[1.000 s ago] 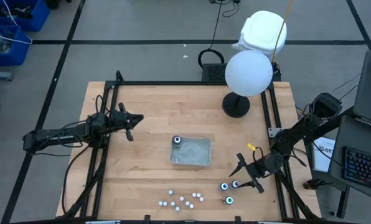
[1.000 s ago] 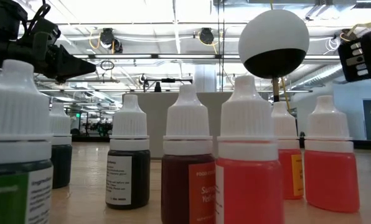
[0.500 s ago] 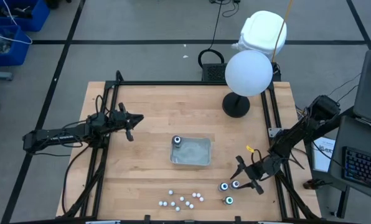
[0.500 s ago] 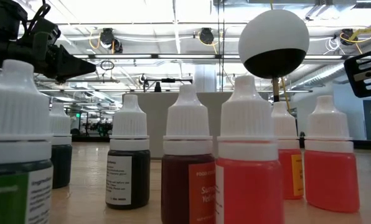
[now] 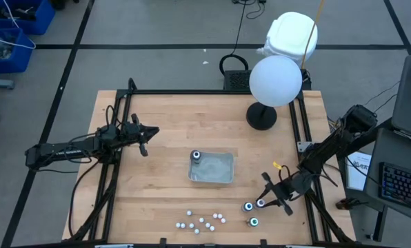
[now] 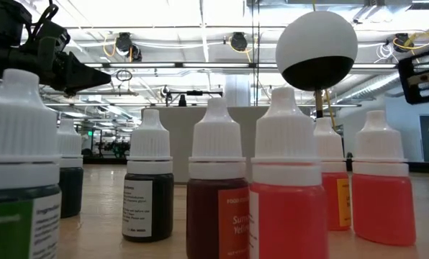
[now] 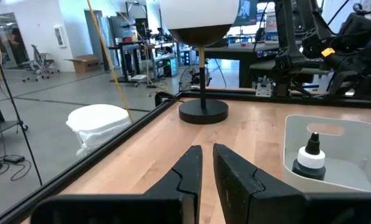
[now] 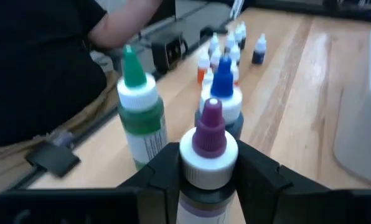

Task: Pick & Place food coloring
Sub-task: Put the large purple food coloring bottle into the gray bin

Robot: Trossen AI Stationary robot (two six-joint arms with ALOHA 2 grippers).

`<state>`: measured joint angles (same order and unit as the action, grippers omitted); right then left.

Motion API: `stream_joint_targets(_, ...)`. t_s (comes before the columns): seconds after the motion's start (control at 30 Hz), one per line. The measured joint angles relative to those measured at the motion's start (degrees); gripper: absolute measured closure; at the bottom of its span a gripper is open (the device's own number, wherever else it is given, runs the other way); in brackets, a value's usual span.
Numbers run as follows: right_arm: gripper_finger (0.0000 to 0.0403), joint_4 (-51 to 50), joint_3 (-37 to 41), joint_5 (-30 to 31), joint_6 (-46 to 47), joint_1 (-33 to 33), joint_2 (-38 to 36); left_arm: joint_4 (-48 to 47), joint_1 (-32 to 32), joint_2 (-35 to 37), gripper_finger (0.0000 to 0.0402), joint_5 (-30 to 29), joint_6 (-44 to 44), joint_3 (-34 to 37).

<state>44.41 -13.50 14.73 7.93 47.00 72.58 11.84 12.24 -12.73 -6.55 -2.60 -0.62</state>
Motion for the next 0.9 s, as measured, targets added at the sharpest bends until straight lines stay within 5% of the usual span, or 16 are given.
stream_joint_targets(0.57,0.0289,-9.85,-0.99,0.28,-5.58,-2.75,-18.49,0.0,-0.01,0.0,0.0355,0.0,-0.12,0.01)
stream_joint_targets(0.9,0.0289,-31.91,-20.49,0.17,-9.4,-8.42,-17.0,0.39,0.01,-0.02,0.0355,0.0,-0.06,-0.01)
